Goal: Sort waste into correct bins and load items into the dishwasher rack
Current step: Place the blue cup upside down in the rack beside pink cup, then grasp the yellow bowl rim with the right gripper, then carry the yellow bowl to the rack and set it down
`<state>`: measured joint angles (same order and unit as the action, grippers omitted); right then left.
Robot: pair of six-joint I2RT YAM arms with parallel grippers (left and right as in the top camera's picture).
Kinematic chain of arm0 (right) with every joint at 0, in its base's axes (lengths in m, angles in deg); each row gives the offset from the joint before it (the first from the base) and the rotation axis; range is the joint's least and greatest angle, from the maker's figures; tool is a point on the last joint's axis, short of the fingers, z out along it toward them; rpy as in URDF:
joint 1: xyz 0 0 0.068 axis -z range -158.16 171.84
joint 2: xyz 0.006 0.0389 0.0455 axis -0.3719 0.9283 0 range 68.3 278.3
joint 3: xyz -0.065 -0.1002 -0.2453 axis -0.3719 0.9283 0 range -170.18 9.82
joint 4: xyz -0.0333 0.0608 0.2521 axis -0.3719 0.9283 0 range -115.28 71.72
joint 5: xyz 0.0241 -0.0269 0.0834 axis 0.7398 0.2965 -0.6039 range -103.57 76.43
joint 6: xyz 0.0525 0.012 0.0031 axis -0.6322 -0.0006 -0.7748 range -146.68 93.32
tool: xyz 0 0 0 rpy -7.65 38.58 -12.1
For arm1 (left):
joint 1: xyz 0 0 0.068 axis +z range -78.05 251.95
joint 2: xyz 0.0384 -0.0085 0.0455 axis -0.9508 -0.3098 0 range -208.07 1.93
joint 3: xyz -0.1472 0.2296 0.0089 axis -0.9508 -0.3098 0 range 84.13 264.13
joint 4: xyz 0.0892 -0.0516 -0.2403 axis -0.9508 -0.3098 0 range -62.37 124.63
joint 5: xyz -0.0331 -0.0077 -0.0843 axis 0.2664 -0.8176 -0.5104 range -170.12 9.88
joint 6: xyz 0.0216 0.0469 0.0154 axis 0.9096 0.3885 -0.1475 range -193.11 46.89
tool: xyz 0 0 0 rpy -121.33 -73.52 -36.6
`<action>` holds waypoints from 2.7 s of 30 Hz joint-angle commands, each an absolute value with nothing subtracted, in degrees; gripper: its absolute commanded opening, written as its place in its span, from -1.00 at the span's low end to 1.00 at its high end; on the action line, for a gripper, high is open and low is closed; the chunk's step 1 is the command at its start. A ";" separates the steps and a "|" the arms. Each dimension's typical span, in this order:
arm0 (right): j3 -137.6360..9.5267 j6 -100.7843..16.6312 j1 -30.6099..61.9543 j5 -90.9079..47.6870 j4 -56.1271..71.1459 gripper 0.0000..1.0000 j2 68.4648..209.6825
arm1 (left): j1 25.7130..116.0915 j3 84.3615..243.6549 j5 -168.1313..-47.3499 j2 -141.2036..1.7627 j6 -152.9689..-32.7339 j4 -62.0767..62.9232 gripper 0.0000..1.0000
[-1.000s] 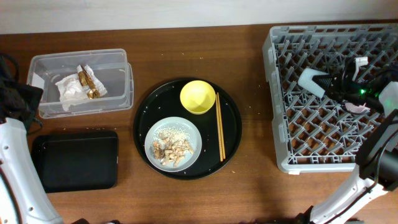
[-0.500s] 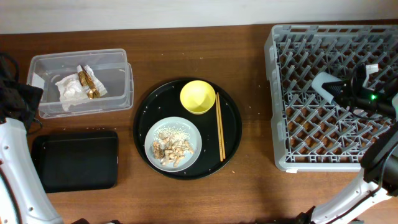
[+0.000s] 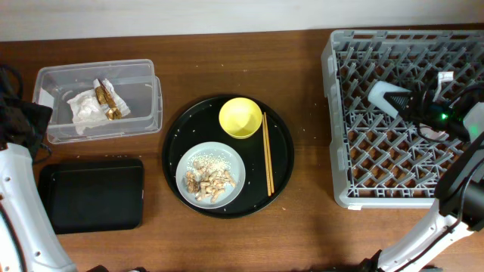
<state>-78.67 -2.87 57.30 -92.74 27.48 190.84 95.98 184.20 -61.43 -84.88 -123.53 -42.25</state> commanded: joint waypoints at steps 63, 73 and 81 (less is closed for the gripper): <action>-78.36 -39.19 -16.03 -10.71 -0.20 -0.01 189.60 | 96.14 184.36 -60.81 -84.73 -123.64 -42.16 0.99; -92.33 -40.68 -16.03 -11.79 12.11 -0.92 190.49 | 96.14 184.36 -60.81 -84.73 -123.64 -42.16 0.99; -125.70 -42.21 -0.67 -14.36 51.78 -0.92 186.45 | 96.14 184.36 -60.81 -84.73 -123.64 -42.16 0.99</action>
<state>-121.02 -41.38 -7.86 -13.05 45.01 190.14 95.98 184.20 -61.40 -84.86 -123.53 -42.25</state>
